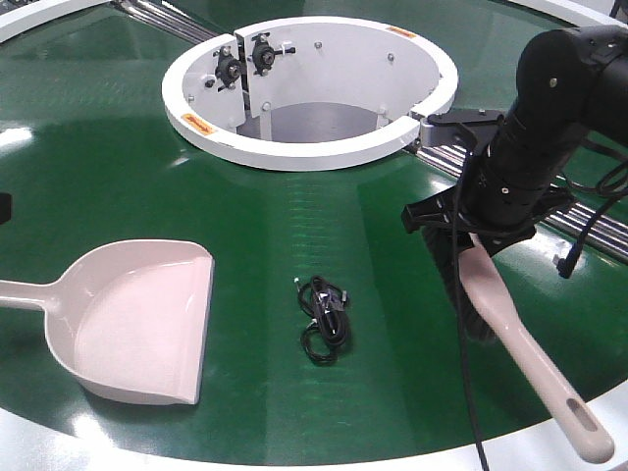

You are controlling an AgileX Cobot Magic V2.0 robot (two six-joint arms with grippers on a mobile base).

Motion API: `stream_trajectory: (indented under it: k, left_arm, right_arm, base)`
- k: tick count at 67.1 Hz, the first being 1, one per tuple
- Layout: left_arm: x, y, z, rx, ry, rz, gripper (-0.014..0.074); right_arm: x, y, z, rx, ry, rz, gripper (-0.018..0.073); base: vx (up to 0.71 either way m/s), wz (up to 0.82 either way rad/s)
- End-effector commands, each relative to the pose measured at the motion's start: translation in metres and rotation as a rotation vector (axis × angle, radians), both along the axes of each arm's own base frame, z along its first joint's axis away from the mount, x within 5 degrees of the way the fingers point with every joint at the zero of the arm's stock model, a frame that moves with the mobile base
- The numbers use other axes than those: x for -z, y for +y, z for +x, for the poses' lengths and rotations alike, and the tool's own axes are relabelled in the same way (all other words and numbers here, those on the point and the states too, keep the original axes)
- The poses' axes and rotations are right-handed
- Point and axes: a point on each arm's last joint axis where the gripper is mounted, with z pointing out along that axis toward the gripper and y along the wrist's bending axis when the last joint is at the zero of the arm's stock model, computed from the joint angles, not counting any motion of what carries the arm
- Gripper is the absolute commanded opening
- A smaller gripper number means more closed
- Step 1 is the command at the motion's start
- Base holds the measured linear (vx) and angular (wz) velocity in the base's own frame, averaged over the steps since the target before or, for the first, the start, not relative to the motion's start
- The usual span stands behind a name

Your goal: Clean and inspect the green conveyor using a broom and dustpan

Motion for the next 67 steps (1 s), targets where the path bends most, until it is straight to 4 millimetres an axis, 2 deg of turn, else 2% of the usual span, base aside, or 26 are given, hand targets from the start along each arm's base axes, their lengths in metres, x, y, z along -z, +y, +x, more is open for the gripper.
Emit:
stream_trajectory:
  k: [1,10,21,47,53,67]
  left_arm:
    - [-0.0161,-0.0004,0.0007,-0.011,-0.089,-0.019,0.0589]
    - [-0.0160,-0.0003,0.0008,-0.001,-0.093,0.001,0.0589]
    - [-0.0158,-0.0002,0.0007,0.114,-0.133,0.194,0.0589]
    - [-0.0118,-0.0017,-0.0020,0.715,-0.293,1.098,0.0589]
    - [-0.0118,-0.0017,-0.0020,0.803,-0.324,1.237,0.0589]
    - [-0.0121,-0.0018,-0.0019,0.829,-0.336,1.281,0.0589]
  right_arm:
    - [-0.0236,-0.0095,-0.0100,-0.008,-0.039,-0.039,-0.0003]
    - [-0.0236,-0.0102,-0.0098,-0.007,-0.042,-0.047,-0.0003]
    - [-0.0236,-0.0102,-0.0096,-0.007,-0.044,-0.046,-0.0003]
    - [-0.0236,-0.0102,-0.0096,-0.007,-0.044,-0.046,-0.0003]
    - [-0.0236,-0.0102,-0.0096,-0.007,-0.044,-0.046,-0.0003]
    - [-0.0236,-0.0102,-0.0097,-0.007,-0.043,-0.047,-0.0003]
  base:
    - [0.00,0.00]
    - [0.00,0.00]
    - [0.00,0.00]
    - [0.00,0.00]
    - [0.00,0.00]
    - [0.00,0.00]
